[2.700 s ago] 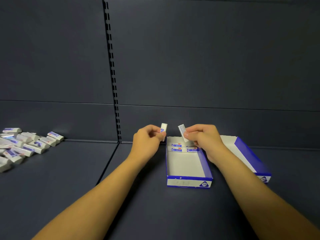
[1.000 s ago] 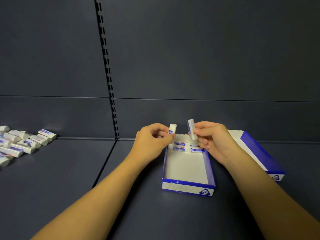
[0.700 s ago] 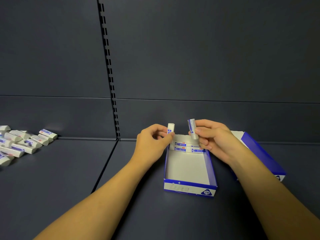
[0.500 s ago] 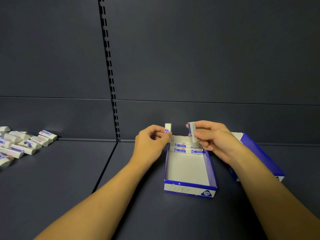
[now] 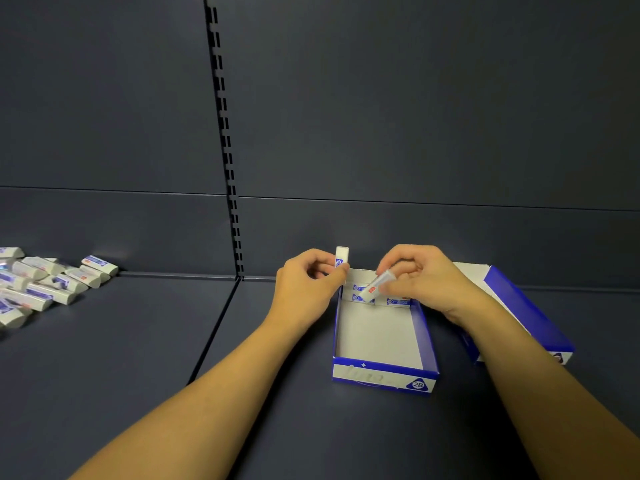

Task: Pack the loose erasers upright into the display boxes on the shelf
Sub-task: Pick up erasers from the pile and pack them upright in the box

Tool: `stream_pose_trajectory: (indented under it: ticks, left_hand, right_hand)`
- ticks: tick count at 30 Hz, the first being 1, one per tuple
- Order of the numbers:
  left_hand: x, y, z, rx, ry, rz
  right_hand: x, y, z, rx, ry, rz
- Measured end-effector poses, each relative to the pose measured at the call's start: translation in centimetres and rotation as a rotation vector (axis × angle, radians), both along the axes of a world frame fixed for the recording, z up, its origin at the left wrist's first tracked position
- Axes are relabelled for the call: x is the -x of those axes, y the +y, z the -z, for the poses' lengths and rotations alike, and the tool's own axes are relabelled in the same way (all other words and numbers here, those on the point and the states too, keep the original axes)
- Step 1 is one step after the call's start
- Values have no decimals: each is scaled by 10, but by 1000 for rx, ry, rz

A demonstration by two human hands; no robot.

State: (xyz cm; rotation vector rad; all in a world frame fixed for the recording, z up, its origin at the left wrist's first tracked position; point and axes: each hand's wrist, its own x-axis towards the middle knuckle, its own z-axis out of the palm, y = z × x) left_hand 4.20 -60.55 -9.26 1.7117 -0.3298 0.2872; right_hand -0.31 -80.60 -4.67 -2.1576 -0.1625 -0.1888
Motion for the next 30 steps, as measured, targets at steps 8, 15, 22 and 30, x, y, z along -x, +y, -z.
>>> stream_pose_trajectory:
  ticks: [8,15,22,30]
  left_hand:
    - [-1,0,2,-9,10,-21]
    - [0,-3,6,-2,40,1]
    - [1,-5,7,3,41,6]
    - [2,-8,10,-16,51,-4]
  right_hand:
    - [-12,12,10,368,-71,80]
    - [-11,20,14,541,-102,-5]
    - [-14,19,21,527,-92,52]
    - [-18,21,25,598,-128,109]
